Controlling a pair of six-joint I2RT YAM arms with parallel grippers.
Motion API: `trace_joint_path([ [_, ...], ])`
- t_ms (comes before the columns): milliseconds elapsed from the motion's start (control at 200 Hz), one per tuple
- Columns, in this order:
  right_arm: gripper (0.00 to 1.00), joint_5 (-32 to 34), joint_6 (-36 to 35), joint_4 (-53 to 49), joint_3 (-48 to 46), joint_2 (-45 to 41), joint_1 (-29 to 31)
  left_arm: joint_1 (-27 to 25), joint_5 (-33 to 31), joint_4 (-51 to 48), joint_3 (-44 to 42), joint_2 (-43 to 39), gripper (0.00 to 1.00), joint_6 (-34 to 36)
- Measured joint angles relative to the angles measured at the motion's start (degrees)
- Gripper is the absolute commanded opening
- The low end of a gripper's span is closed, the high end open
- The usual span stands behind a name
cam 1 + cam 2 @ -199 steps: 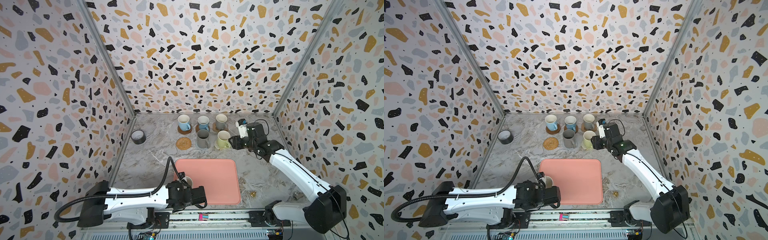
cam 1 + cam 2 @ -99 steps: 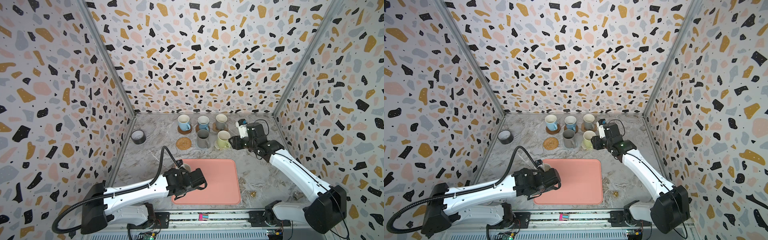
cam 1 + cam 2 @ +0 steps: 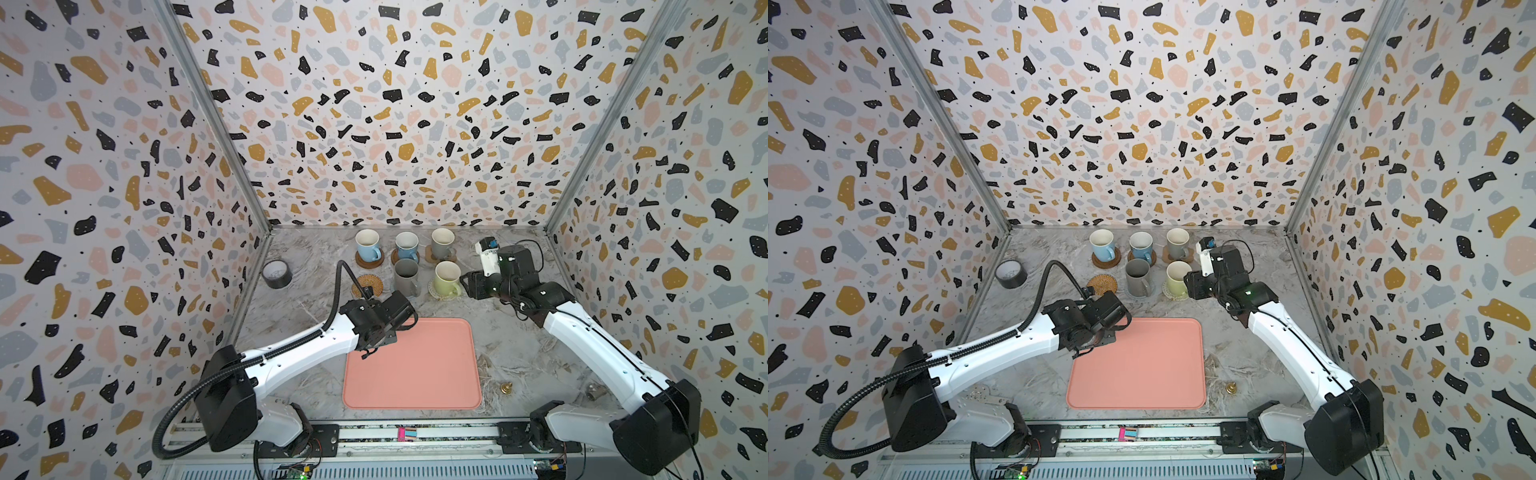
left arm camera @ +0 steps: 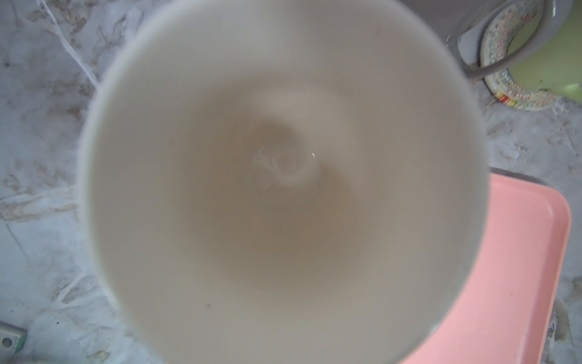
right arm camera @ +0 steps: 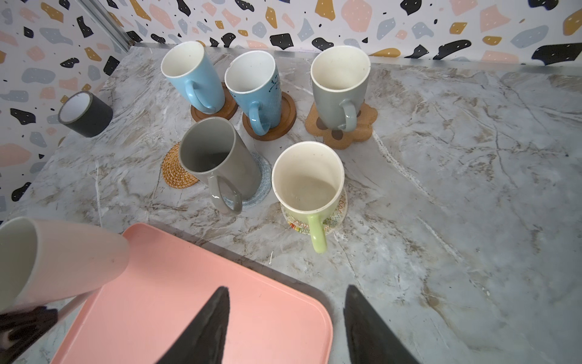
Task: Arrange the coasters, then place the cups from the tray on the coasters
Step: 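Lift the cream mug and carry it toward the rattan coaster with the left gripper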
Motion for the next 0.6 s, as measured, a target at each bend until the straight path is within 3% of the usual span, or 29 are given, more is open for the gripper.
trace_joint_path([
  [601,0.6,0.37,0.37,-1.29,-1.81,-3.98,-0.11,11.32,-0.09,7.78,9.55,12.63,0.16,6.84],
])
